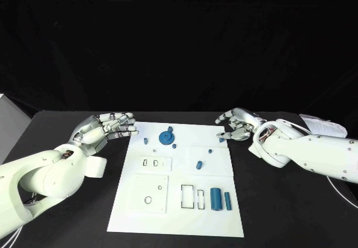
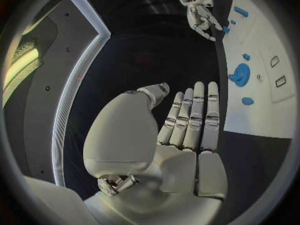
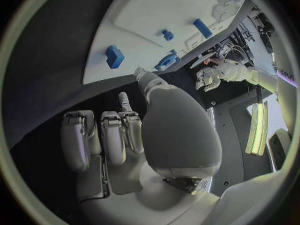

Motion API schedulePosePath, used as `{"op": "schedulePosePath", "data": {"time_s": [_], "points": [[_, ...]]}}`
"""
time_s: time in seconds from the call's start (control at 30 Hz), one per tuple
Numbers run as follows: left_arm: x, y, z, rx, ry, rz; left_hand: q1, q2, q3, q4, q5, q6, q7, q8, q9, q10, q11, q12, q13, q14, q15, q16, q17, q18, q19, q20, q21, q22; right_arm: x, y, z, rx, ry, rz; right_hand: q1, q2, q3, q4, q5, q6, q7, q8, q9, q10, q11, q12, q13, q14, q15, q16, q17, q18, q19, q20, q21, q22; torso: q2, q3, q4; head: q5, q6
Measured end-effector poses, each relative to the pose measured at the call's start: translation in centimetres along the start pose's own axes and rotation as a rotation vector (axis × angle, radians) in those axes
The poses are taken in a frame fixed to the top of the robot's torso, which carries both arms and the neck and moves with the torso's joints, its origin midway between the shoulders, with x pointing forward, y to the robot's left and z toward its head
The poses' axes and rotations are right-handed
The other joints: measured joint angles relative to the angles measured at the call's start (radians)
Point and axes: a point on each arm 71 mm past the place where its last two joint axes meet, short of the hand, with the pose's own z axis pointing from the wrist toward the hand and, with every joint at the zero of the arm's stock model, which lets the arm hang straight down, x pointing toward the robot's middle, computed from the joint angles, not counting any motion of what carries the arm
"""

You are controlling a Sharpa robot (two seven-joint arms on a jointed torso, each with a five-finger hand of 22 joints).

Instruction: Assemble the parts on the task board

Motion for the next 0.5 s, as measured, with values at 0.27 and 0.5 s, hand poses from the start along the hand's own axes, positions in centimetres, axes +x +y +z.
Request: {"op": "schedulePosePath", "data": {"time_s": [0.27,0.5], "points": [[-0.1,0.0,0.0,-0.001,0.000,0.000,0.000,0.000,0.000,0.000,0.000,0.000,0.000,0.000,0.000,0.000,0.000,0.000,0.000,0.000,0.000,0.000,0.000,0.000,0.000,0.000,0.000,0.000,0.4,-1.0,-0.7,-0.001,0.026,-0.009,0.069,0.012,-0.131,0.094,0.000,-0.012,0.006,-0.025,-0.001,0.000,0.007,-0.007,0.000,0.002,0.005,0.000,0.000,0.000,0.001,0.001,-0.004,0.000,-0.001,-0.0018,0.0004,-0.003,-0.003],[-0.1,0.1,0.0,-0.001,0.001,-0.001,0.000,0.000,0.000,0.000,0.000,0.000,0.000,0.000,0.000,0.000,0.000,0.000,0.000,-0.004,-0.004,0.000,0.002,0.000,0.000,0.000,0.000,0.000,0.7,-1.3,-0.9,0.000,0.039,-0.019,0.069,0.012,-0.139,0.102,0.000,-0.012,0.006,-0.025,-0.001,0.000,0.007,-0.007,0.001,0.002,0.005,0.000,0.000,0.000,0.001,0.001,-0.004,0.000,-0.002,-0.0024,-0.0011,-0.007,-0.004]]}}
